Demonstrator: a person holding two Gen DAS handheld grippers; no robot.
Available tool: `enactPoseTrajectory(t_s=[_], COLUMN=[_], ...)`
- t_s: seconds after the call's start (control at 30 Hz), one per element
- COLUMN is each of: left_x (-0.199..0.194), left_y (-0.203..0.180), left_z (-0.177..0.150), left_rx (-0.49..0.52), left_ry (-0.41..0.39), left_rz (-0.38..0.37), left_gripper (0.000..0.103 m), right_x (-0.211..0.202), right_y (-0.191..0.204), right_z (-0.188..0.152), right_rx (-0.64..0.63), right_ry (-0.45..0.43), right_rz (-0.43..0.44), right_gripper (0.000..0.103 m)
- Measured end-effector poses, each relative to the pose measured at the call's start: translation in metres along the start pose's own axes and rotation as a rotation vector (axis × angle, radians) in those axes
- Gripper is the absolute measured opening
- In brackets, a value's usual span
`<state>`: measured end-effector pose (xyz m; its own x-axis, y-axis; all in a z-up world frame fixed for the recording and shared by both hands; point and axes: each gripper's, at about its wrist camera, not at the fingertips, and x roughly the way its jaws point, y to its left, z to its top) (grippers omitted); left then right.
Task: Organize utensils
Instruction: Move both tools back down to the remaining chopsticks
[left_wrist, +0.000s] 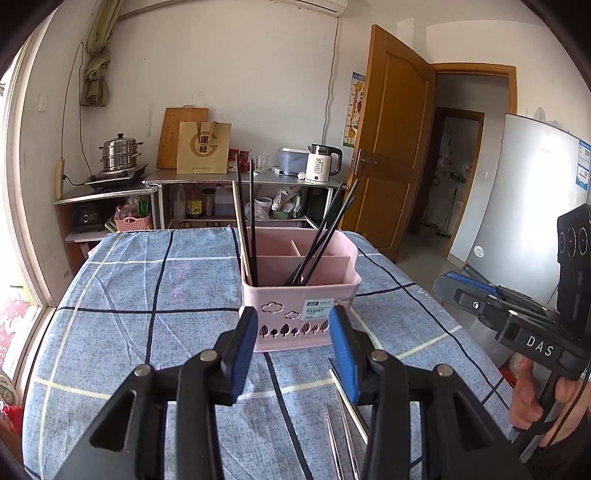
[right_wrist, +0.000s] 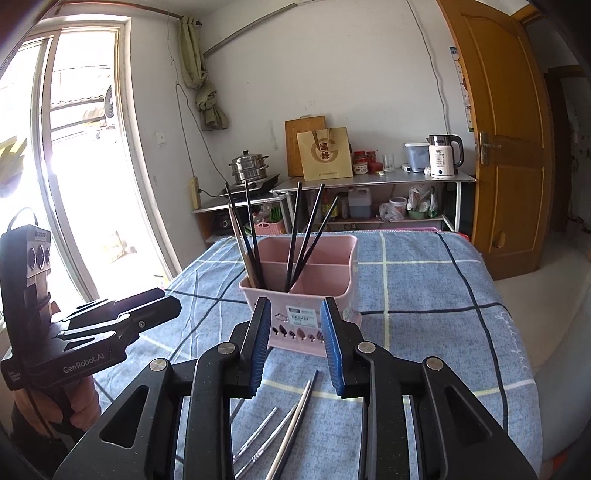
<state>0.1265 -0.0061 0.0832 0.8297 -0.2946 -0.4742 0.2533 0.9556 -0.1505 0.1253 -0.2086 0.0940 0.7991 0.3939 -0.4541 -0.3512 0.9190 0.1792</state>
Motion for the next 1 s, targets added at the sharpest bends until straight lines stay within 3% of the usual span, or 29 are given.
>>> enactPoseTrajectory(t_s=[0.3, 0.7, 1.0], left_x=[0.009, 0.03, 0.042], left_y=[-0.004, 0.007, 0.004], left_z=[-0.041, -0.089, -0.096], left_rx=[0.014, -0.031, -0.03], left_ry=[0.081, 0.213, 0.251], left_rz=[0.009, 0.008, -0.008], left_gripper=[0.043, 0.043, 0.043], right_x=[0.007, 0.066, 0.076], right_y=[0.001, -0.007, -0.009], right_z=[-0.042, -0.111, -0.119], right_rx=[0.004, 0.05, 0.041], right_ry=[0.103, 0.364, 0.409], right_rz=[0.003, -0.006, -0.024], right_gripper=[0.029, 0.028, 0.022])
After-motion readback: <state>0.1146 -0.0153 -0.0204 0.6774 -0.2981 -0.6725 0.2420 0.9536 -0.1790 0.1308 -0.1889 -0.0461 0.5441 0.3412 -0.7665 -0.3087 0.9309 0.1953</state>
